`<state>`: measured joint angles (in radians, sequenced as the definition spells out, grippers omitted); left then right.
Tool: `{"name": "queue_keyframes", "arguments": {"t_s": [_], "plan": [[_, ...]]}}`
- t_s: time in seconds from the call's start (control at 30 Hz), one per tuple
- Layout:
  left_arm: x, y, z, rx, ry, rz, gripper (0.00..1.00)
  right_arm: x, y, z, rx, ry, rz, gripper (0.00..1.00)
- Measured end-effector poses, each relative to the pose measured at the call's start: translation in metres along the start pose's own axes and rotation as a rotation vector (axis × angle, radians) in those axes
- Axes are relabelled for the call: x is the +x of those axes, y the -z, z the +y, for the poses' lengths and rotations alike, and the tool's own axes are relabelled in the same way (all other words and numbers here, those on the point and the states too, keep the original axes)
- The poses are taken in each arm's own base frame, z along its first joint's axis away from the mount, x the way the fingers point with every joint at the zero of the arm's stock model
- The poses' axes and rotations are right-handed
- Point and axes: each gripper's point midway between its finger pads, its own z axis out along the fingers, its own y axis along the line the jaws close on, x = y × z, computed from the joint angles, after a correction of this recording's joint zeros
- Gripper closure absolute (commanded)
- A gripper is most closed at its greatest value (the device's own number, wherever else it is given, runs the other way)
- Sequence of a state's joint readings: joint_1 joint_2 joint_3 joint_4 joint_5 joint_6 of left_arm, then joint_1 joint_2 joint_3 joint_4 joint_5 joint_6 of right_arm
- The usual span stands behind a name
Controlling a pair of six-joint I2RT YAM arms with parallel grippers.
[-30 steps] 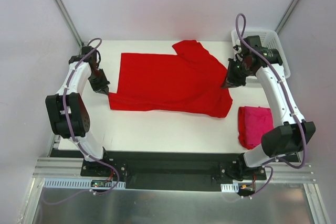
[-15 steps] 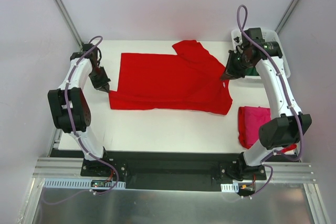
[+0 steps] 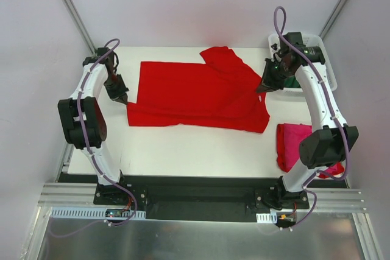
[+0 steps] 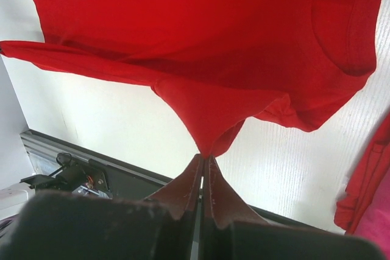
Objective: Fold and stack the t-shirts
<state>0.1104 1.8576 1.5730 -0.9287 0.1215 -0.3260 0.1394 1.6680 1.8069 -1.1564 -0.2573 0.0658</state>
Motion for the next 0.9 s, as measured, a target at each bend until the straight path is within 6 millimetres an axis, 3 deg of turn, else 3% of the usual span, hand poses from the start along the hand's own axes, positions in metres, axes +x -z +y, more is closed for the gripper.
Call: {"name": "queue_keyframes", "arguments": {"t_s": [0.47,0.9], "plan": [[-0.018,-0.008,-0.008,-0.001,-0.007,0.007,1.00,-0.007,-0.019,-0.004,0.004,-0.020,0.044,0.99],[-0.020,-0.020,-0.010,-0.013,-0.010,0.042,1.00,-0.030,-0.021,-0.002,-0.007,-0.026,0.014,0.99]]}}
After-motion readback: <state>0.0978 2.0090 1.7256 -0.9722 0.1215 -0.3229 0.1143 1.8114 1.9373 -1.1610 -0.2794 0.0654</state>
